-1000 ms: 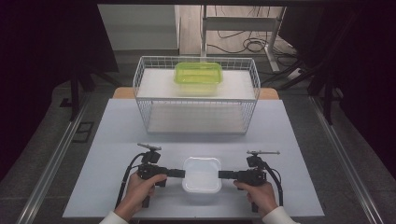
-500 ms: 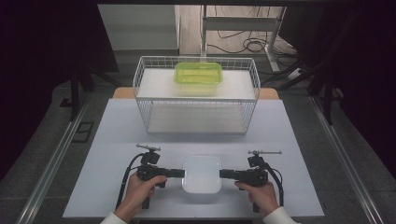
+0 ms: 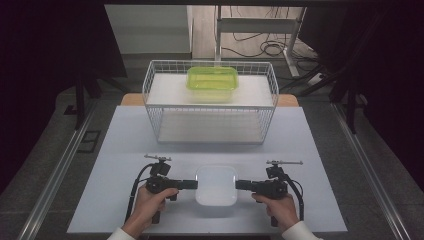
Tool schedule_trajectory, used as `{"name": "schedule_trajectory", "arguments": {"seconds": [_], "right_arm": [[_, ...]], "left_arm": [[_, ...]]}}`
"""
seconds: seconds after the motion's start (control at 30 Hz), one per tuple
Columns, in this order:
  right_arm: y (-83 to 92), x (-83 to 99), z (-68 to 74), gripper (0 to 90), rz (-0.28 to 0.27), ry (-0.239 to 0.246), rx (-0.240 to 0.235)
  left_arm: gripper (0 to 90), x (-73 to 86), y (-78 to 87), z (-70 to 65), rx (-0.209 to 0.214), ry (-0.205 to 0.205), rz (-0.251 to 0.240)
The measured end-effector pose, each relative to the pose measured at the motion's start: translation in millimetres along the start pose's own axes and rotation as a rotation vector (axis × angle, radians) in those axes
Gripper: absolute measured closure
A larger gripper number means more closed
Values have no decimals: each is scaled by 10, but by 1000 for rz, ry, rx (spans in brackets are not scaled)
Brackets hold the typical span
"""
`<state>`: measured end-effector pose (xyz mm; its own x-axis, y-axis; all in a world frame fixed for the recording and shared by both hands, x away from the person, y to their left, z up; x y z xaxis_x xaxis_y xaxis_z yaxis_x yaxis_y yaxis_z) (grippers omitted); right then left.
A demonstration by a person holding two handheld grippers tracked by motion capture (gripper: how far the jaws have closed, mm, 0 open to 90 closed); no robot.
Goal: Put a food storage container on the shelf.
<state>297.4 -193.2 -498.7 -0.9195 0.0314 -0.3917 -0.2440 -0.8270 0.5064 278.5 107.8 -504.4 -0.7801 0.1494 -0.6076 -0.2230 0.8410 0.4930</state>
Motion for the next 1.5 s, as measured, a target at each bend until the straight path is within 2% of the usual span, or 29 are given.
{"name": "schedule_trajectory", "arguments": {"seconds": [0.37, 0.97, 1.5], "right_arm": [[74, -32, 93, 778, -22, 50, -6], [89, -106, 202, 776, -47, 91, 5], [174, -322, 330, 776, -83, 134, 6]], "left_arm": [[800, -36, 37, -56, -2, -27, -23], [799, -137, 122, -113, -27, -61, -43], [800, -432, 214, -188, -32, -118, -66]]}}
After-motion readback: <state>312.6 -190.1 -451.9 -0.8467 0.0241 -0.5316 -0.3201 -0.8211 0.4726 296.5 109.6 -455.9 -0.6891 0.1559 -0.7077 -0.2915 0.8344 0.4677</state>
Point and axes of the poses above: each handheld gripper's, and its own axes: y roughly backward along the jaws, x roughly out of its underside, z roughly to its left, the point moved 3 cm from there along -y, roughly forward along the jaws, and after that the axes turned 11 degrees about -y, right-handed, at the moved point
